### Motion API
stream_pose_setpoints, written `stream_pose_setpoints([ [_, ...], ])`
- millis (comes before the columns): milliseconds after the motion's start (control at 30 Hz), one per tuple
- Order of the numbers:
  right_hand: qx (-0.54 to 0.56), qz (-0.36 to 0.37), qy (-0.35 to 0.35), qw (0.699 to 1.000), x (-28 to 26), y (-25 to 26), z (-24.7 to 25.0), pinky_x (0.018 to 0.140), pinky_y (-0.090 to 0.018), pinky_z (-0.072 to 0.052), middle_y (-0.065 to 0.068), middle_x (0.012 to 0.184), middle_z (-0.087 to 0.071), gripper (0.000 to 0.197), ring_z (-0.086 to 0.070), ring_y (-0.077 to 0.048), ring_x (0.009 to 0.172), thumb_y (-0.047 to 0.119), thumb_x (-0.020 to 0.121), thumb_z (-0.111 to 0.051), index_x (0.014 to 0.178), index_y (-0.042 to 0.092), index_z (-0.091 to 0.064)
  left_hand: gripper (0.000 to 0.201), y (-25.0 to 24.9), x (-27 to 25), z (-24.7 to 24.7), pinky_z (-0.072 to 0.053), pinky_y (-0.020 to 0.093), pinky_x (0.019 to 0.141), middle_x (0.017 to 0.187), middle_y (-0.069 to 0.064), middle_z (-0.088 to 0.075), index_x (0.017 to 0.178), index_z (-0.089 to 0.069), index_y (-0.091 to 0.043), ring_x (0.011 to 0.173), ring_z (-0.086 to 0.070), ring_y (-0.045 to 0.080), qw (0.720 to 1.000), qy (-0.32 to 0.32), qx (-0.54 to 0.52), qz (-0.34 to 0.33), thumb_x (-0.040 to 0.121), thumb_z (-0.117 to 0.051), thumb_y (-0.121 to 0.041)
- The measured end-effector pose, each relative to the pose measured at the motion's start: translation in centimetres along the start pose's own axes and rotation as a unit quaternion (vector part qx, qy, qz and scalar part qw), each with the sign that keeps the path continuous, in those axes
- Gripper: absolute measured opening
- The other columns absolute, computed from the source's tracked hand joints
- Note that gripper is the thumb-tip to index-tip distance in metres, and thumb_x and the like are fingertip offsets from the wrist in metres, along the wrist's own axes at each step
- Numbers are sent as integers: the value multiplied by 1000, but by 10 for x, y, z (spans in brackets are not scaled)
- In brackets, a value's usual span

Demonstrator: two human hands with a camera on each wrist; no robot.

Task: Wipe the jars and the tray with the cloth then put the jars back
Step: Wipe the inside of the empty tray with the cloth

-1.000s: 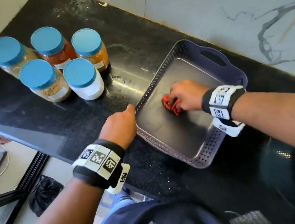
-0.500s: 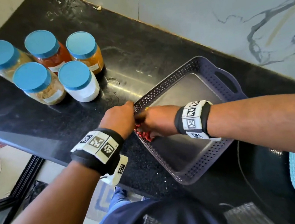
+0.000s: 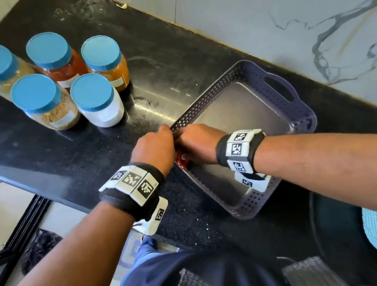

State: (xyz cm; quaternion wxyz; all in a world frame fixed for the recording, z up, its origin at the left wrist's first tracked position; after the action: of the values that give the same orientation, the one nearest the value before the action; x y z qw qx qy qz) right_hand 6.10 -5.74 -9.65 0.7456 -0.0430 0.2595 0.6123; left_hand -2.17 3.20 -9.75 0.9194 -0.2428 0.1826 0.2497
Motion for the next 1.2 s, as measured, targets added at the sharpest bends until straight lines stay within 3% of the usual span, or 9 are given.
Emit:
stream_pose_setpoints([
  [167,15,51,141,989,-49,6,-12,73,-34,-60,1,89,-64,4,-65,-16,77,18,90,-68,89,17,-64,18,1,0,3,-56,48,83,103,22,-71,120,-46,-5,96,-69,45,1000,-17,-22,11,102,-43,-7],
  [300,-113,109,292,943,-81,19,-29,73,-33,-52,-8,107,-62,21,-56,-22,85,8,88,-69,107,3,-63,21,-4,1,1,-47,46,74,97,19,-66,126,-44,-10,96,-68,45,1000,-27,-3,0,105,-44,-12],
  [533,-86,-34,81,992,-18,-23,17,66,-31,-44,-7,94,-57,12,-62,-25,85,17,85,-67,95,9,-67,21,-3,3,5,-53,52,85,108,24,-70,125,-46,-8,102,-68,48,999,-4,36,-40,104,-45,-12],
  [600,-61,-11,87,994,-31,-15,4,67,-29,-41,-8,104,-59,21,-55,-21,82,15,88,-65,108,10,-69,22,-2,6,7,-52,51,84,111,25,-69,126,-47,-8,105,-67,48,999,-13,30,-28,104,-46,-11],
  [767,-66,113,272,953,-89,14,-37,74,-33,-48,-5,111,-60,24,-60,-23,97,9,90,-63,112,12,-71,25,-9,7,9,-52,49,83,110,23,-69,130,-47,-9,103,-68,45,997,-1,61,-35,105,-42,-8],
  [933,-94,-39,75,992,-31,-40,7,66,-32,-38,-10,111,-57,22,-63,-32,96,16,90,-59,111,12,-66,28,-6,8,11,-54,50,83,108,24,-71,133,-46,-11,102,-69,47,992,21,93,-80,105,-43,-11],
  [1000,-85,-78,25,993,-23,-46,12,67,-34,-44,-10,108,-58,18,-64,-35,96,15,91,-58,107,11,-67,28,-7,8,10,-53,50,84,109,24,-70,132,-44,-9,102,-69,48,994,24,82,-72,104,-45,-10],
  [1100,-22,-11,62,998,-38,-9,-6,75,-40,-57,-6,103,-61,18,-67,-32,93,12,95,-59,109,10,-70,23,-10,7,9,-55,52,88,112,24,-70,127,-43,-9,103,-69,47,997,24,53,-52,104,-46,-12],
  [1200,-54,79,110,989,-55,16,-11,63,-33,-50,-10,107,-59,19,-65,-32,90,12,90,-63,108,11,-69,23,-12,3,7,-54,50,89,113,22,-71,126,-45,-9,106,-69,45,997,36,54,-51,103,-46,-10],
])
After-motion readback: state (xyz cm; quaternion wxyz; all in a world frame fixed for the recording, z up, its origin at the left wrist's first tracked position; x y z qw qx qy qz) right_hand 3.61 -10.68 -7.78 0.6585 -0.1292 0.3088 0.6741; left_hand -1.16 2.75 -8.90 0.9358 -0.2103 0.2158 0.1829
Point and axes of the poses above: each hand's wrist, its own x-axis towards the middle knuckle, its own z-axis out of the back of the hand, y = z × x, the point moved 3 cm from there along x, towards the middle knuckle
